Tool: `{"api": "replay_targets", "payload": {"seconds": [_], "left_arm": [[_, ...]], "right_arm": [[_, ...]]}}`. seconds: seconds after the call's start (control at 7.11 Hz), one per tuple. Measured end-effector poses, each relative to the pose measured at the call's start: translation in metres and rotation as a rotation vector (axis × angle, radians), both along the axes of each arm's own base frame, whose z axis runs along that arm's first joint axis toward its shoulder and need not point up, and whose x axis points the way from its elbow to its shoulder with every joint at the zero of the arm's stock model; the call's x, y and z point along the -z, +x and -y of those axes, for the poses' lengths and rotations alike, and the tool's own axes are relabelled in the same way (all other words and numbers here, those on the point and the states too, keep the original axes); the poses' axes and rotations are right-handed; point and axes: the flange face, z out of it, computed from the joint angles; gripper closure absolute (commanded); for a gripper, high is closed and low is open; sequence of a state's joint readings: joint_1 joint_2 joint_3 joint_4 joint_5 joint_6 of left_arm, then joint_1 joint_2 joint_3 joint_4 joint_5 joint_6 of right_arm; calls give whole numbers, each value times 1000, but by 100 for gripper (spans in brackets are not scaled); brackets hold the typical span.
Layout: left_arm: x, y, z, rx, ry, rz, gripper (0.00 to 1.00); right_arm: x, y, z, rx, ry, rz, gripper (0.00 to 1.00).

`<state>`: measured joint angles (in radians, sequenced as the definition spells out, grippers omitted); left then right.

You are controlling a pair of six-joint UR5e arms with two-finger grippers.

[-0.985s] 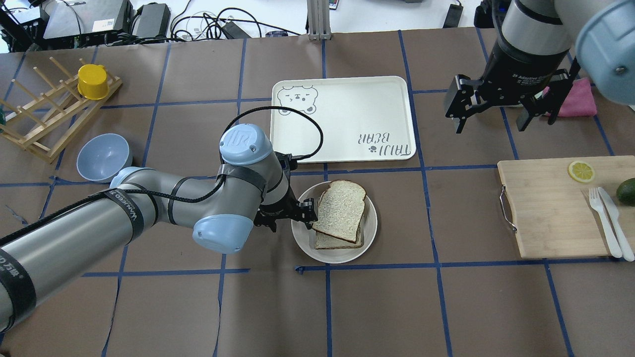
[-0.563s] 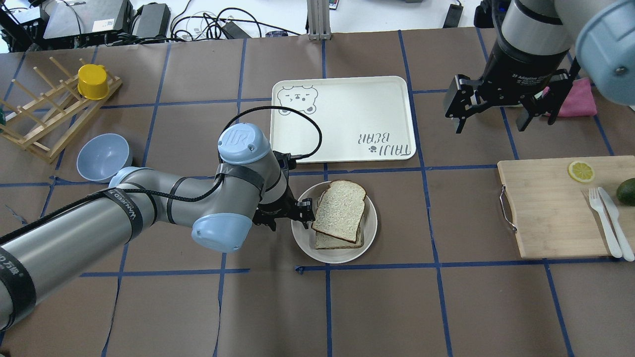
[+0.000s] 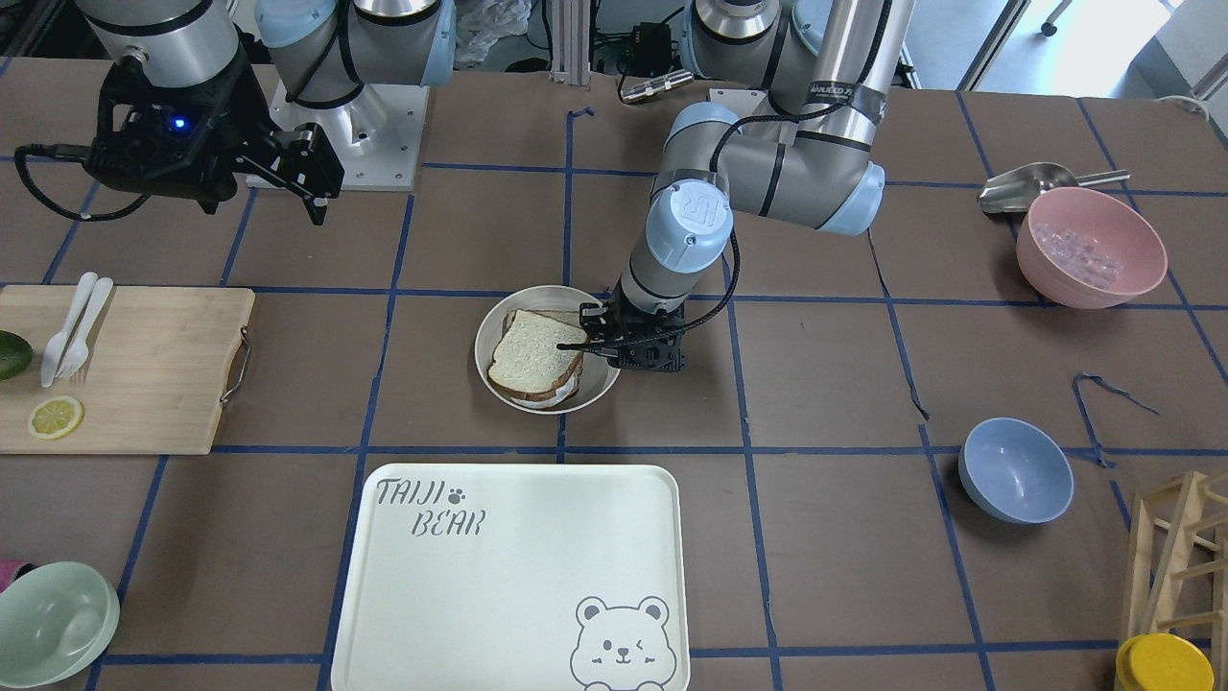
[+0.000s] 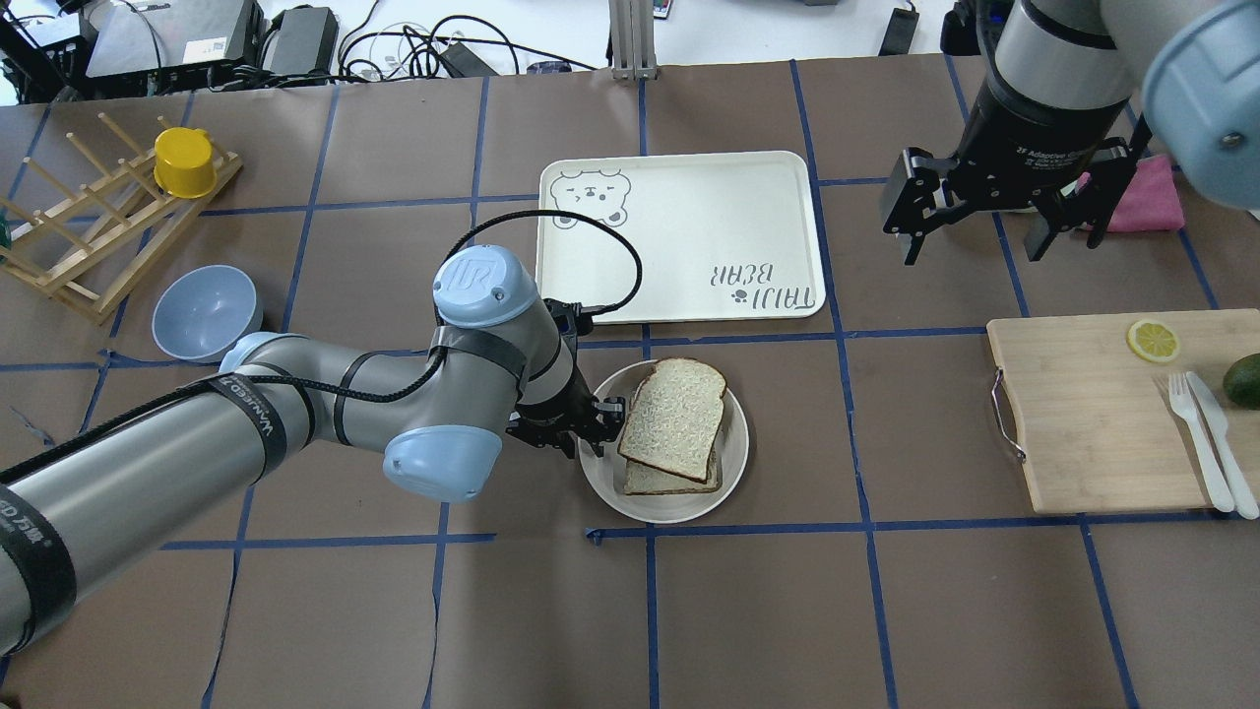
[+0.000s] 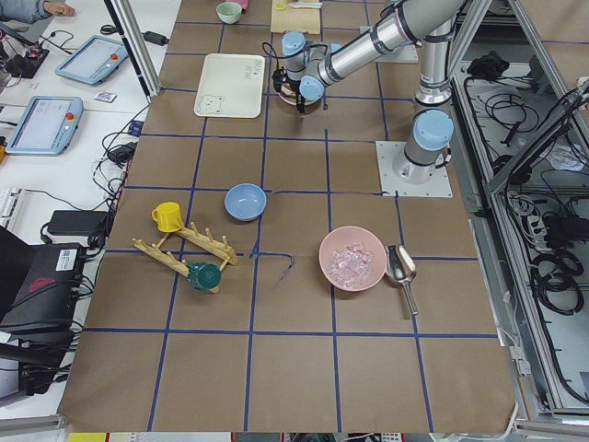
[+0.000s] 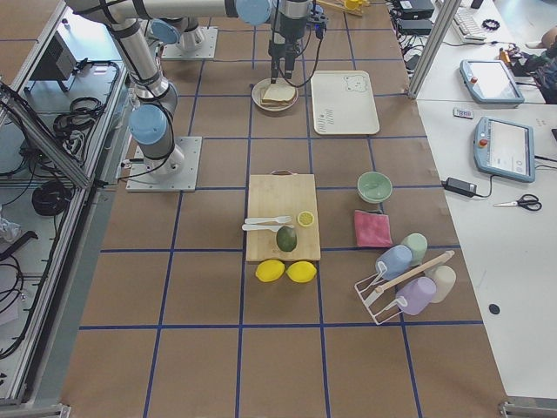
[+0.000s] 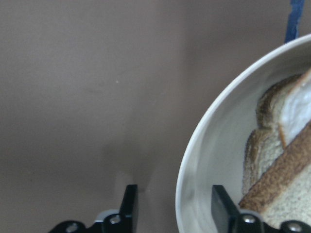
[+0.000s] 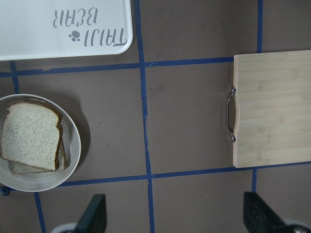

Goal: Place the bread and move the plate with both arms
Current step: 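Close the left gripper on the plate rim, then slide the plate with the left gripper onto the bear-printed tray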

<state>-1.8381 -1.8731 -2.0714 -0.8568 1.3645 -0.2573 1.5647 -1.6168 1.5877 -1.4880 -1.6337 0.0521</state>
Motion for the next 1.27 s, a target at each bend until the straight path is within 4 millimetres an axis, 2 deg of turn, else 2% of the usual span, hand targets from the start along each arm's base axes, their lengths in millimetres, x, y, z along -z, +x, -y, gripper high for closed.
{"api": "replay_targets", "payload": {"seconds": [0.42, 0.84, 0.98, 1.27], "left_arm": [[-10, -5, 4, -8, -22, -53, 100], [-42, -5, 16, -6, -88, -80, 100], [-56, -2, 23, -13, -110, -94, 100], [-83, 24, 53, -81, -115, -172, 100]], "right_arm": [[0, 0, 0, -1, 0, -1, 0], [1, 0, 0, 3, 2, -2, 0], [1, 0, 0, 4, 2, -2, 0], [1, 0, 0, 2, 3, -2, 0]]}}
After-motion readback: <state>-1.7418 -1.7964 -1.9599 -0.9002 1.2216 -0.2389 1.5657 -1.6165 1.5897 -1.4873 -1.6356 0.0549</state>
